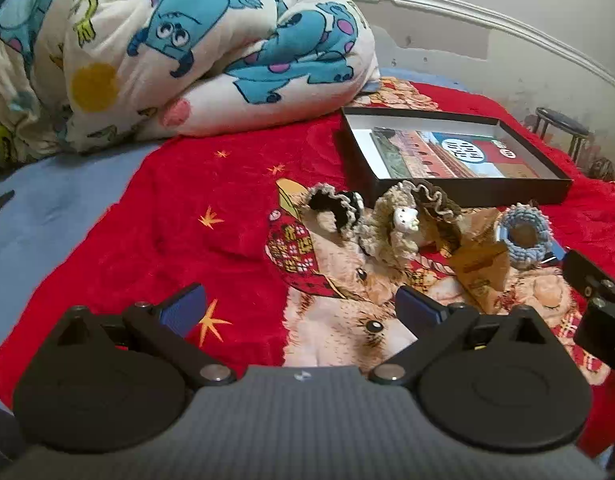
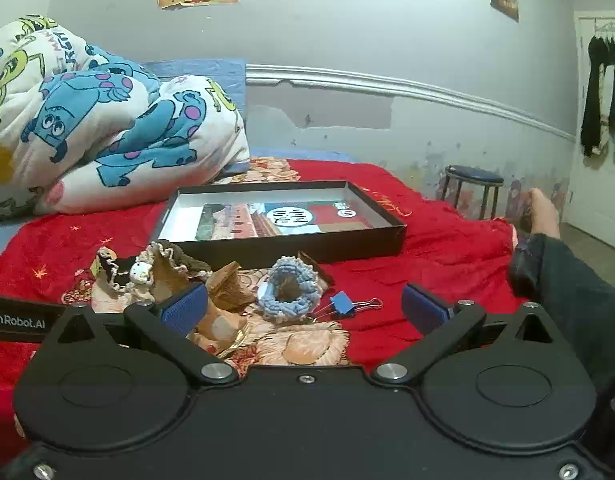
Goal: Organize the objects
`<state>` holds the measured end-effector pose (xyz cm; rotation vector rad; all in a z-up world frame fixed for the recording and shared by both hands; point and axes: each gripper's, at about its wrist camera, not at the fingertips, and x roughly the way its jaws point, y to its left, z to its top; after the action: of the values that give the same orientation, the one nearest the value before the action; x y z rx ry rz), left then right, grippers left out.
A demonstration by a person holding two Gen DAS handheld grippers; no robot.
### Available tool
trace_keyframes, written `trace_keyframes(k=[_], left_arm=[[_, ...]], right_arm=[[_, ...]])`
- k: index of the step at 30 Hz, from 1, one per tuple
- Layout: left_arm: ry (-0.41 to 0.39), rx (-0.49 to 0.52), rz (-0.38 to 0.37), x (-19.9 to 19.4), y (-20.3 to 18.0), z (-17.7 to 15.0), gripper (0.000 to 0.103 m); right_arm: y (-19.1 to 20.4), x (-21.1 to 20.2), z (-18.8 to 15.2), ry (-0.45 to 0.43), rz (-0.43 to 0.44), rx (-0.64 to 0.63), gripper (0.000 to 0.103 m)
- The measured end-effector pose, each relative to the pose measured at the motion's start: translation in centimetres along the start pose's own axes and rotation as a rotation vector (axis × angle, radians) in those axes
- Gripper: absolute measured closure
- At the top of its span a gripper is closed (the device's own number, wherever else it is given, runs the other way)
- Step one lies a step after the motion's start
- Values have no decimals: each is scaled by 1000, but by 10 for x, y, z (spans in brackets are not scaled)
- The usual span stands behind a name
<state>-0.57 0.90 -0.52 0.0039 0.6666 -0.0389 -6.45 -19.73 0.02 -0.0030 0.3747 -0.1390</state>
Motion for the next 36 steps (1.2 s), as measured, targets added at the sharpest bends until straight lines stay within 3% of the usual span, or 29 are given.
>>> trace_keyframes(k=[4, 16, 22, 27, 30, 36], left_arm=[[35, -18, -2, 0, -1, 2, 0], [-32, -58, -41, -10, 2, 3, 0], [-50, -37, 49, -12, -3, 2, 0], [-53, 16, 138, -12, -12, 1, 0], [-58, 36, 128, -13, -15, 0, 0], [-68, 53, 75, -14, -17, 0, 0]], right_arm=[[2, -1, 0, 0, -17, 0, 0], [-1, 0, 2, 45, 5, 66, 0], [0, -5, 1, 26, 11, 75, 0], [9, -7, 1, 25, -48, 51, 0], [8, -7, 0, 44, -21, 65, 0], [-4, -5, 1, 65, -48, 129, 0]])
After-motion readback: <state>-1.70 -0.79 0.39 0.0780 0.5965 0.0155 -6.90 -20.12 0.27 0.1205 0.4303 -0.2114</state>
